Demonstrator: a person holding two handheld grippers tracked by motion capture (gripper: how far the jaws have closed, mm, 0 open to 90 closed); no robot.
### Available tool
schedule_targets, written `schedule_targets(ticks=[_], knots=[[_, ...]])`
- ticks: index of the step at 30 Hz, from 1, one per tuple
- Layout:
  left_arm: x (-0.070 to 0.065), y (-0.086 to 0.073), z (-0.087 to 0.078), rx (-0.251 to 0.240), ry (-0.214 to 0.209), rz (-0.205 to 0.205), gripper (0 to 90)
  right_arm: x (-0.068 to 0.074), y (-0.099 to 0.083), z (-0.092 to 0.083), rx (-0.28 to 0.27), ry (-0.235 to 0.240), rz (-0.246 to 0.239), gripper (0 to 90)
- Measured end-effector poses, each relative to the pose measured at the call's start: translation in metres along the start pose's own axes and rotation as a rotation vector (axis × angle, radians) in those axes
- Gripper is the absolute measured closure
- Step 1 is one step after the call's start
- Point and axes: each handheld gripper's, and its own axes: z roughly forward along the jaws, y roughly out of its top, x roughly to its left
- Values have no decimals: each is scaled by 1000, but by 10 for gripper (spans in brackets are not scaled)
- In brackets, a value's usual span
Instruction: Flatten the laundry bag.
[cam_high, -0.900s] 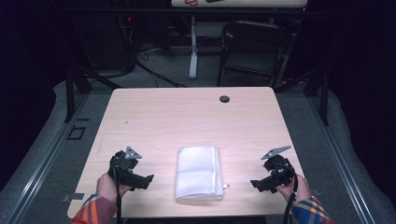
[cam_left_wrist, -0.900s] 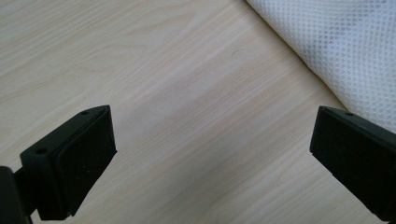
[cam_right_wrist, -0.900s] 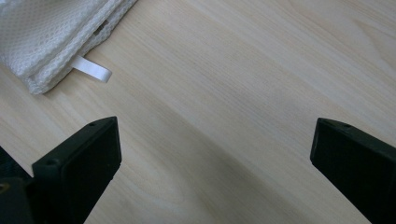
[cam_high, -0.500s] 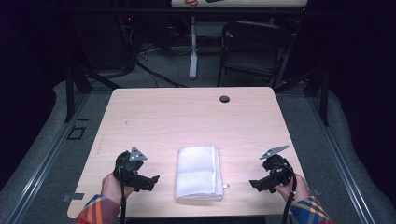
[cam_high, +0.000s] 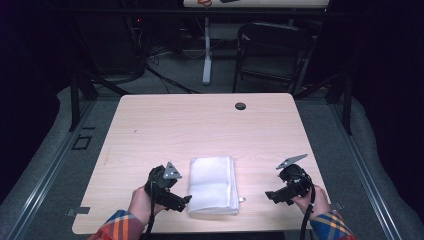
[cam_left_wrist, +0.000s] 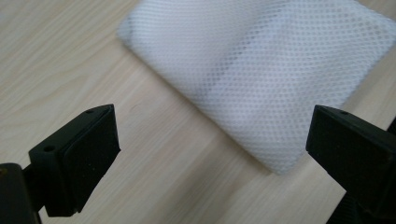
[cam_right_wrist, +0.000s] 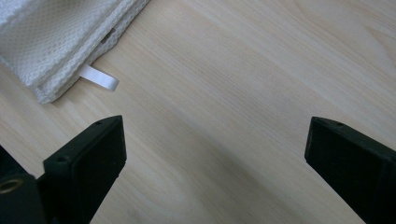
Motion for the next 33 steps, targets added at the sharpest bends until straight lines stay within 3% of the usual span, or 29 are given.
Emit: schedule_targets(ticks=[7, 14, 22, 23, 25, 32, 33], knots=[[-21, 10, 15, 15, -46, 70, 49, 1, 1, 0, 7, 12, -7, 61], [-32, 17, 26, 33, -89, 109, 61, 3, 1, 1, 15, 17, -8, 69], [-46, 25, 47, 90, -124, 181, 107, 5, 0, 2, 20, 44, -3, 73], [-48, 26, 50, 99, -129, 194, 117, 5, 1, 2, 32, 31, -13, 74], [-53, 29, 56, 111, -111, 233, 137, 6, 0, 2, 33, 34, -18, 81], [-59, 31, 73, 160, -101, 272, 228, 8, 0, 4, 35, 55, -20, 87], [-60, 31, 74, 163, -97, 279, 257, 7, 1, 3, 55, 52, -38, 88]])
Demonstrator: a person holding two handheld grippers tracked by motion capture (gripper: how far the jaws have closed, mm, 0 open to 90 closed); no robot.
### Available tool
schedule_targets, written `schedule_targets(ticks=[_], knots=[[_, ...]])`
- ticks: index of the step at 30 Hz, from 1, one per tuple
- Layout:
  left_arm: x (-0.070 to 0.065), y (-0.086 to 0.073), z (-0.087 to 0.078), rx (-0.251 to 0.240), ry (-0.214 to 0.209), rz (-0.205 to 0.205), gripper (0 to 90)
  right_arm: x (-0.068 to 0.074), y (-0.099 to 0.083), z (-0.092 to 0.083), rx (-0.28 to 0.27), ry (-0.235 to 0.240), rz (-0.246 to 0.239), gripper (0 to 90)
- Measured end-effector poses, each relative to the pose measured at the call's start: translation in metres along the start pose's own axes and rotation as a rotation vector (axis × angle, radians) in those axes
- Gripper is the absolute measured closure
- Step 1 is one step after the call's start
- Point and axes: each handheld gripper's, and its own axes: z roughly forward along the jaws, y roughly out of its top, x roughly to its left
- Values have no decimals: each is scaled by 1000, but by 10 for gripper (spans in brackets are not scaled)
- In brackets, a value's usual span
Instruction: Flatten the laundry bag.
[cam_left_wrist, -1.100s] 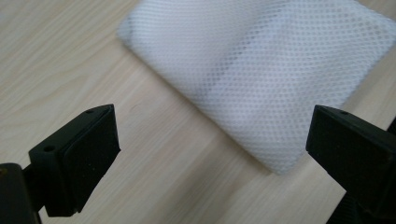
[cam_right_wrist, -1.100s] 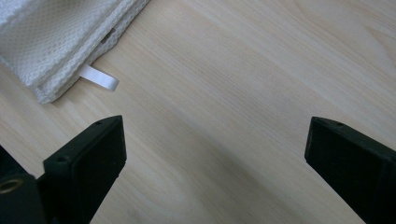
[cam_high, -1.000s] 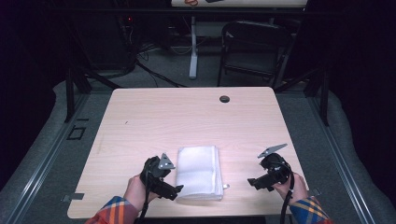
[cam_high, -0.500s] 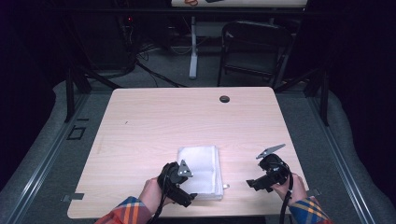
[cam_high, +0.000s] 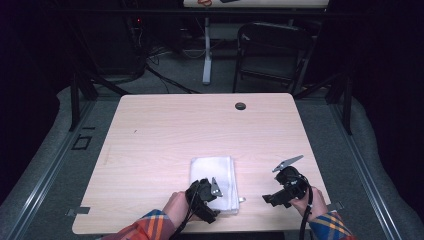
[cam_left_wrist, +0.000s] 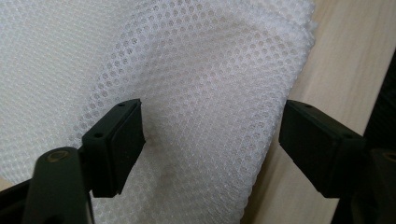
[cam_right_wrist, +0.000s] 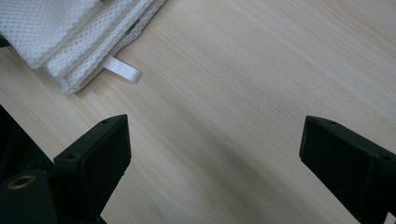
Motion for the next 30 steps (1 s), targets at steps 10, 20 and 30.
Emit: schedule_targets(ticks=[10, 20, 30], knots=[[6, -3, 1, -26, -49, 7, 467, 7, 2, 3, -1, 24, -14, 126], [18, -9, -1, -70, -132, -36, 546, 14, 5, 6, 30, 25, -46, 144], [19, -8, -5, -72, -124, -33, 524, 19, 7, 8, 39, 34, -72, 161]])
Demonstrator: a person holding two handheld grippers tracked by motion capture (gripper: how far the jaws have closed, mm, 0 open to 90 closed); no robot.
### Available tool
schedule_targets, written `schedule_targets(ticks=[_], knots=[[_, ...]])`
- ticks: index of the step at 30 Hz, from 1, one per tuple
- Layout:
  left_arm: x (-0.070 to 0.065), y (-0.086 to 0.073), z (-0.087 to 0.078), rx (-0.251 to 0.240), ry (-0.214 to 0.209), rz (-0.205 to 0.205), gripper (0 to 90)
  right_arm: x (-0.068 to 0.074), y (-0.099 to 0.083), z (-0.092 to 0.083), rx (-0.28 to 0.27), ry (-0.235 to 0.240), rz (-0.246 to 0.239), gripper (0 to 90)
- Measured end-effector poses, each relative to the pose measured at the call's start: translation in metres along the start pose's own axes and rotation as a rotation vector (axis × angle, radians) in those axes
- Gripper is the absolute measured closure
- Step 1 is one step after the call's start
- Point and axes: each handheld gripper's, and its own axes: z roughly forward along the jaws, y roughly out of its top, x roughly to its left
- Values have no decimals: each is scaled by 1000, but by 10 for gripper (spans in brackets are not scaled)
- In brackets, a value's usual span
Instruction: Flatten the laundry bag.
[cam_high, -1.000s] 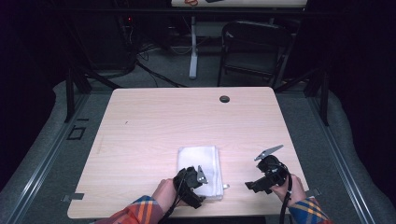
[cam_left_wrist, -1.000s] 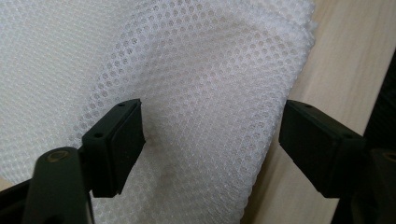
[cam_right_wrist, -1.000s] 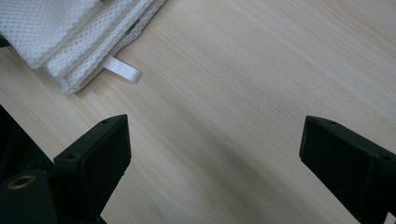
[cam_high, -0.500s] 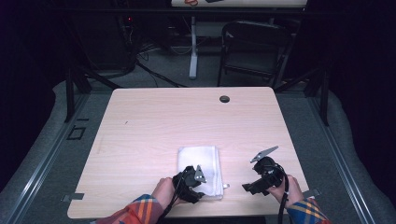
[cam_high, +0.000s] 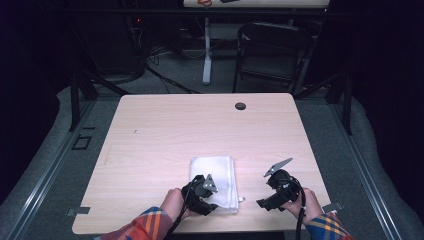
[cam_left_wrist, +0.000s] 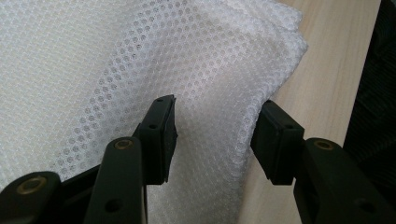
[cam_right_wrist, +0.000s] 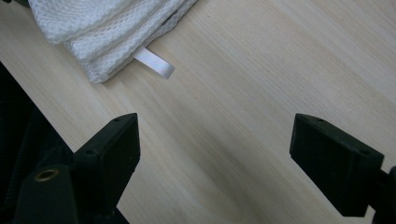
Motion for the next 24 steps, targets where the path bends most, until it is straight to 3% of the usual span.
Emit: schedule_targets(ticks=[12, 18, 24], knots=[[1, 0, 1, 6, -25, 1, 681, 4, 2, 2, -14, 5, -12, 233], [5, -1, -1, -22, -54, -28, 720, 6, 4, 2, 3, -5, -39, 294], [6, -1, -2, -33, -62, -36, 762, 11, 7, 5, -8, 9, -65, 435]])
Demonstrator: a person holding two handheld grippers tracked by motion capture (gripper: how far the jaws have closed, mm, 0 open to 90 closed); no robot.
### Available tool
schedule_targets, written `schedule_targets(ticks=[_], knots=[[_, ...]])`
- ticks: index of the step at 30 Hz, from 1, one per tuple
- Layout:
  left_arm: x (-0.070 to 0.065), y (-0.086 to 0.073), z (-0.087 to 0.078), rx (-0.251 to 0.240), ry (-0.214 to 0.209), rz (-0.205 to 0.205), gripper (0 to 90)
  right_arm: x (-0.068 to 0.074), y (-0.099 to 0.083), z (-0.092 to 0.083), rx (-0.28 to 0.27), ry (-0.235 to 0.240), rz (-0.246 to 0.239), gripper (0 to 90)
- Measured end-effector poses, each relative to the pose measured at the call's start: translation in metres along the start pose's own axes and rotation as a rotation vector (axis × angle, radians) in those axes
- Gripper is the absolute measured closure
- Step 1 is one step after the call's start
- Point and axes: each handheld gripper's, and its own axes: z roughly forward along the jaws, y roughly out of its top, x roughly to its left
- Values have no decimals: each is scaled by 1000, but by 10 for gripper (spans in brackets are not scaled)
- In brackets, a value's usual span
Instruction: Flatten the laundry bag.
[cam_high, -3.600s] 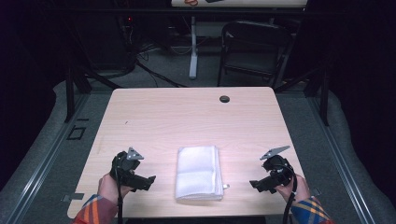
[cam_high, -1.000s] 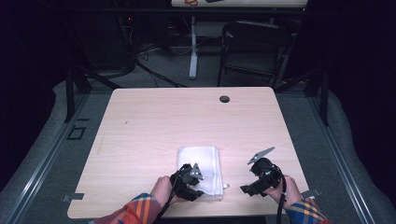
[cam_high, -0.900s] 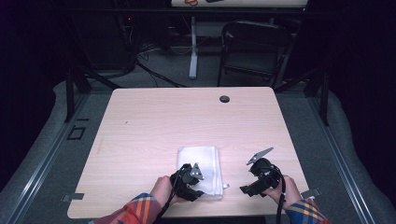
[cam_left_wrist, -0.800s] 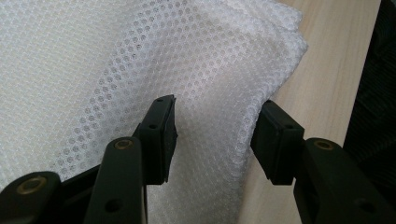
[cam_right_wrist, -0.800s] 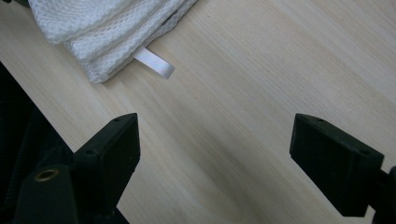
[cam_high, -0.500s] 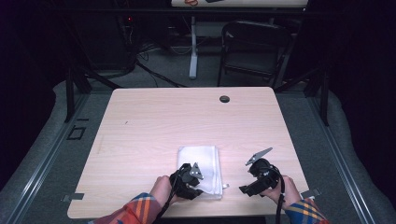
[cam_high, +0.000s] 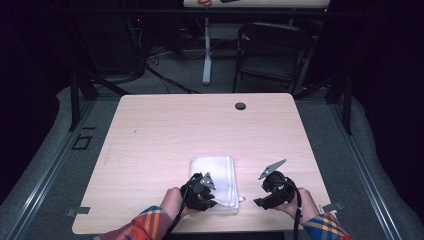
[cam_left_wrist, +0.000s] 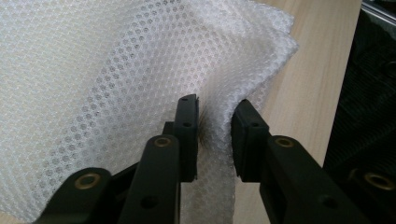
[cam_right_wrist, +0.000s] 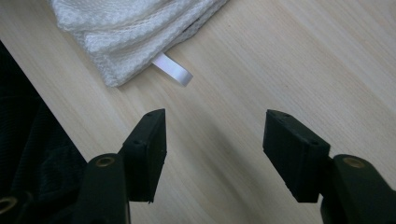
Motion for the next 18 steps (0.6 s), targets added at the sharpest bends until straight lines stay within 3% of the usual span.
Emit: schedule_targets(ticks=[8, 13, 18], knots=[[-1, 1, -5, -34, 16, 2, 832, 9, 8, 4, 28, 15, -75, 715], [-2, 1, -6, -47, 19, -2, 847, 19, 19, 11, 13, 19, -112, 883], [-2, 1, -7, -44, 21, 1, 849, 29, 31, 25, 19, 51, -151, 900]])
